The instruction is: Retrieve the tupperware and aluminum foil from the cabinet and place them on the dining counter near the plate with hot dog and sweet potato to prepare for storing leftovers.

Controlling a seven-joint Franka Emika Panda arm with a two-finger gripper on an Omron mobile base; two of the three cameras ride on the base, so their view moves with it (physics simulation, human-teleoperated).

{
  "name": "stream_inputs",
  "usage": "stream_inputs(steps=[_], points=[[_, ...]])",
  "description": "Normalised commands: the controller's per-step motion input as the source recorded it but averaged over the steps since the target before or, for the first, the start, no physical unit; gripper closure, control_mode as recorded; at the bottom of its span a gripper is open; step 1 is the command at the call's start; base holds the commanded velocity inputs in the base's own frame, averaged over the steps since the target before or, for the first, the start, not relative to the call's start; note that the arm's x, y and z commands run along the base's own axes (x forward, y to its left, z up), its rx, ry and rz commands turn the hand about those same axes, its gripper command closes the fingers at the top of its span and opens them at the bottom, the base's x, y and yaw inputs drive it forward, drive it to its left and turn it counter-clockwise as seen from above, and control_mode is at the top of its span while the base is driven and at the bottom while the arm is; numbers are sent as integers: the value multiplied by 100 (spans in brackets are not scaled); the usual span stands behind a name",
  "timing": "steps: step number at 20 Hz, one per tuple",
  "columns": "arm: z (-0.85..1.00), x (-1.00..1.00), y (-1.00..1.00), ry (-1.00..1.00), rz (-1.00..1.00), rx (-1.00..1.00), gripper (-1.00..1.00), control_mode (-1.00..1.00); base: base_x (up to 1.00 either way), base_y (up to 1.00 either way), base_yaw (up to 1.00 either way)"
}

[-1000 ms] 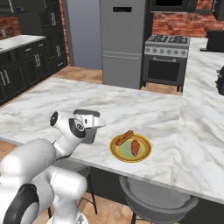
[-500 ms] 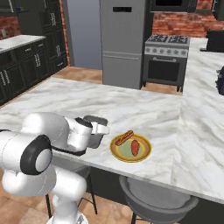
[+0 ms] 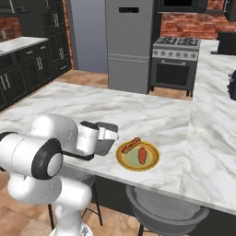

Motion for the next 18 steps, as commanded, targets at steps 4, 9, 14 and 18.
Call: stream_inputs(steps=[4,9,14,18], points=[[100,-31,-8,-6,0,0,-100,-100,0,0,0],[100,-51,21,0,0,-1,-100,-100,0,0,0],[100,-45,22,13,1,25,-100,-100,0,0,0],[87,-46,0,36,24,51,-100,-100,0,0,0]])
